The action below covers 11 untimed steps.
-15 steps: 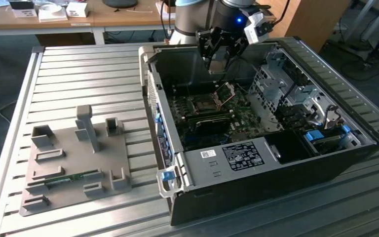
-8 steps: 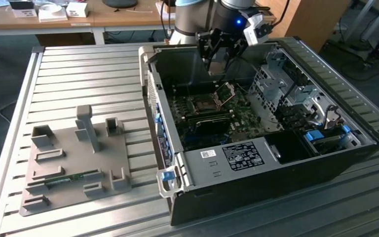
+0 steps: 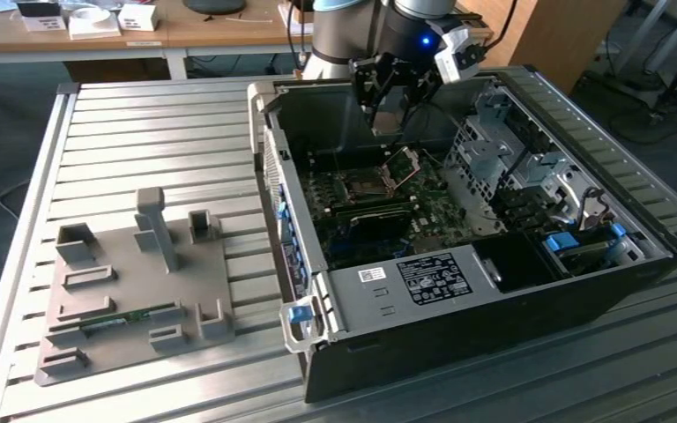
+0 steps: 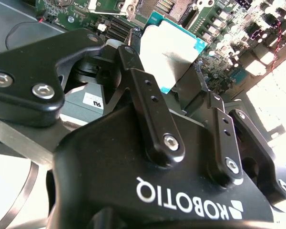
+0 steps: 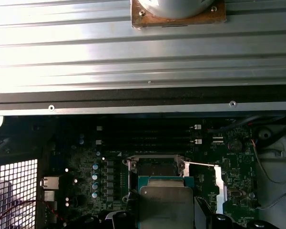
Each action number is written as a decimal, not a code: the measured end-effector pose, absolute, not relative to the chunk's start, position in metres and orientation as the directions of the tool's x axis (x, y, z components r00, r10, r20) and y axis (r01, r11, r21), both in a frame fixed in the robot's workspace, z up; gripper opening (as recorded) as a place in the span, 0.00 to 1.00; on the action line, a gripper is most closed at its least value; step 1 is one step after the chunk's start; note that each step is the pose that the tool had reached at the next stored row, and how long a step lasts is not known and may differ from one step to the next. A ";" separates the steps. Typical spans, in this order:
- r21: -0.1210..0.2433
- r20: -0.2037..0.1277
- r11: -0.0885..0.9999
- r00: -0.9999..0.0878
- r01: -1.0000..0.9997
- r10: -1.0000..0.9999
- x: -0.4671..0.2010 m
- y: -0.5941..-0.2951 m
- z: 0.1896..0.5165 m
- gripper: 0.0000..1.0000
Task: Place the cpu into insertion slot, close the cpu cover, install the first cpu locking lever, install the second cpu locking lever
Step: 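Place the cpu into insertion slot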
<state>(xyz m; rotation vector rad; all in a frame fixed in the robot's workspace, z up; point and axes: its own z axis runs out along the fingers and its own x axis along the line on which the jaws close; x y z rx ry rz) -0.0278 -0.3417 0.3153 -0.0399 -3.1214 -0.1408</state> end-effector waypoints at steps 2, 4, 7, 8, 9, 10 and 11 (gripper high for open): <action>0.090 0.018 0.996 -1.000 0.026 0.025 -0.028 -0.342 0.315 0.54; 0.090 0.018 0.996 -1.000 0.026 0.025 -0.028 -0.342 0.314 0.54; 0.090 0.018 0.996 -1.000 0.026 0.025 -0.028 -0.342 0.314 0.54; 0.090 0.018 0.996 -1.000 0.026 0.025 -0.028 -0.342 0.314 0.54; 0.090 0.018 0.996 -1.000 0.026 0.025 -0.028 -0.342 0.314 0.54; 0.090 0.018 0.996 -1.000 0.026 0.025 -0.028 -0.342 0.314 0.54; 0.090 0.018 0.996 -1.000 0.026 0.025 -0.028 -0.342 0.313 0.54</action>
